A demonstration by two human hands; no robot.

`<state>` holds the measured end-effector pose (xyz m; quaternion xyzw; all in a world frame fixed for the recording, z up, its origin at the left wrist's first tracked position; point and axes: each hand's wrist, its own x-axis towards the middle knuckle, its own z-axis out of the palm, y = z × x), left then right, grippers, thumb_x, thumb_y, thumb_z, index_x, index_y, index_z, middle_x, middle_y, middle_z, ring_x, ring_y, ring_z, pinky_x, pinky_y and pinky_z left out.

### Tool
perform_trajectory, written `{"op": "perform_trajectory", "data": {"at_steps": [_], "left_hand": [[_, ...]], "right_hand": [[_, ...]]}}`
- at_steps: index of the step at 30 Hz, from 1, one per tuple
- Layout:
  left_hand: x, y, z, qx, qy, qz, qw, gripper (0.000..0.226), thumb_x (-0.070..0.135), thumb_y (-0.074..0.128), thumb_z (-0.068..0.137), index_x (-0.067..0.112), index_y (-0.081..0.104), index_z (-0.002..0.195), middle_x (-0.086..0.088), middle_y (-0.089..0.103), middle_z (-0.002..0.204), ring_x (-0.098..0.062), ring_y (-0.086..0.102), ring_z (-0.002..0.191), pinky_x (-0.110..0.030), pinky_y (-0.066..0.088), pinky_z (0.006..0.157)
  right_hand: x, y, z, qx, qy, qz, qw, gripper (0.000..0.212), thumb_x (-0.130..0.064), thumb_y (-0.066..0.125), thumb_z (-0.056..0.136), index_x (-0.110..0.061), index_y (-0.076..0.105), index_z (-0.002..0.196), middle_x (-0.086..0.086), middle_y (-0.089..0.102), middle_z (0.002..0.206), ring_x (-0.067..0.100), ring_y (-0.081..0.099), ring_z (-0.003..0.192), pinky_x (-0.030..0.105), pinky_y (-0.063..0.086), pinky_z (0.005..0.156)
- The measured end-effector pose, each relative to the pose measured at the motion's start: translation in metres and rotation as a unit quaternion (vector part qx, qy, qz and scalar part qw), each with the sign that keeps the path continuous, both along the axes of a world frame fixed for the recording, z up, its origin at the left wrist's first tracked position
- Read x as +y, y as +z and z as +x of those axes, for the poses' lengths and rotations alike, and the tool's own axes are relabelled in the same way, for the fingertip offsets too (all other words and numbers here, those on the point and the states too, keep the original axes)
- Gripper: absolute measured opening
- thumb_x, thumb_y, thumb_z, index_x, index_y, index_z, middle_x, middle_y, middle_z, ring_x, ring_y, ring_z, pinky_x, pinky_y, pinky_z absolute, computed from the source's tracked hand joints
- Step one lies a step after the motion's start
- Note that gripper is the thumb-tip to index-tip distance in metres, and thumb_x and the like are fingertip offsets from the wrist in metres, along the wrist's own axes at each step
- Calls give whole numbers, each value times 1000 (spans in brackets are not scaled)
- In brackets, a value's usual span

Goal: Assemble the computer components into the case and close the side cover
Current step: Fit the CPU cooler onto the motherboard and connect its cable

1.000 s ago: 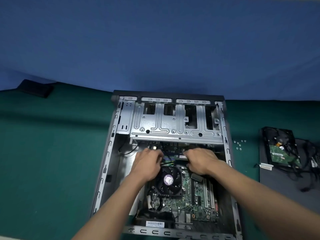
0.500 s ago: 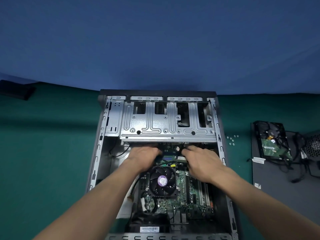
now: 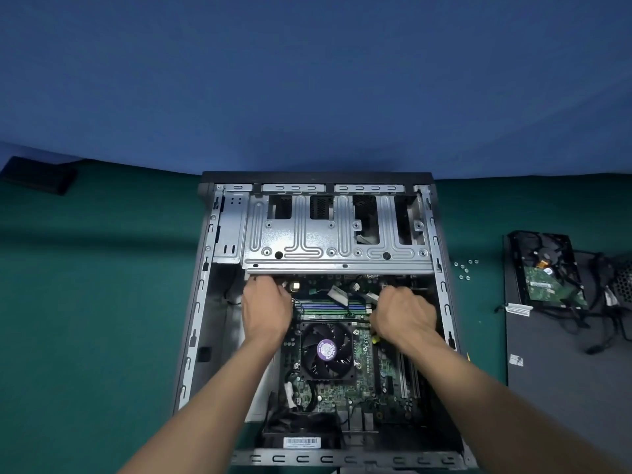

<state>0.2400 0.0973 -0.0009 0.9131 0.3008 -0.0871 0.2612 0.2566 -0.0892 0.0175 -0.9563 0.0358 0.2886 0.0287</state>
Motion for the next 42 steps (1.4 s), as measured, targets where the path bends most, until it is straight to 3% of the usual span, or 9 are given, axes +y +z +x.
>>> {"op": "perform_trajectory", "data": {"at_steps": [9, 15, 21, 26, 32, 35, 37, 39, 42], "left_hand": [[7, -1, -1, 31, 65, -249, 966, 24, 22, 42, 101, 11, 56, 85, -12, 66, 89, -18, 68, 68, -26, 49, 61], [20, 2, 4, 69, 19, -346, 935, 16, 8, 49, 98, 8, 65, 100, -7, 70, 90, -23, 69, 76, -43, 57, 83], [30, -3, -5, 17, 73, -407, 910, 17, -2, 56, 92, 10, 68, 92, -7, 70, 88, -14, 64, 70, -29, 55, 62], [29, -3, -26, -15, 20, -242, 970, 19, 24, 60, 86, 18, 63, 67, 11, 62, 60, -13, 56, 64, -26, 39, 60], [34, 11, -33, 64, -172, 13, 983, 47, 57, 43, 96, 15, 64, 98, -7, 68, 86, -27, 65, 82, -38, 53, 79], [28, 17, -26, 46, -108, -125, 985, 47, 48, 46, 98, 12, 56, 69, -1, 60, 65, -20, 60, 66, -31, 48, 64], [21, 18, -18, -20, 107, -379, 919, 38, 31, 49, 101, 6, 59, 73, -3, 60, 64, -14, 62, 57, -28, 50, 58], [15, 21, -10, -75, 325, -607, 721, 24, 14, 48, 101, -3, 61, 91, -12, 67, 75, -18, 70, 67, -25, 58, 60], [8, 14, -7, -127, 410, -692, 580, 13, 5, 48, 99, 2, 60, 101, -13, 67, 98, -19, 67, 90, -24, 57, 69]], "right_hand": [[-10, 21, 26, 282, 98, 200, 933, 12, -27, 59, 93, -21, 65, 101, 0, 66, 95, 11, 55, 79, 29, 41, 71], [-16, 52, 27, 264, -136, 447, 844, 5, -18, 62, 90, -13, 64, 90, -4, 50, 63, 7, 35, 44, 19, 31, 42], [-8, 72, 3, 218, 327, 9, 919, 18, -30, 58, 93, -15, 65, 84, -9, 56, 67, 7, 54, 61, 19, 45, 59], [0, 44, -30, 55, 218, -44, 973, 20, -25, 48, 94, -11, 57, 107, 1, 60, 87, 23, 59, 78, 32, 47, 66], [20, 36, -35, -1, 173, -87, 981, 23, -13, 42, 90, -13, 56, 108, 3, 65, 97, 25, 61, 77, 30, 40, 57], [23, 34, -26, -4, 201, -76, 977, 25, -8, 41, 88, -12, 56, 107, 4, 64, 93, 26, 57, 73, 30, 40, 57], [22, 28, -16, 14, 235, -63, 970, 27, -8, 42, 88, -12, 57, 110, 6, 64, 98, 28, 61, 84, 33, 43, 62], [18, 21, -9, 30, 270, -33, 962, 28, -7, 47, 87, -13, 58, 112, 9, 65, 104, 29, 63, 94, 35, 47, 69], [9, 7, 2, 36, 216, 7, 976, 31, -5, 49, 84, -14, 60, 112, 6, 65, 94, 25, 64, 85, 32, 47, 67]]}}
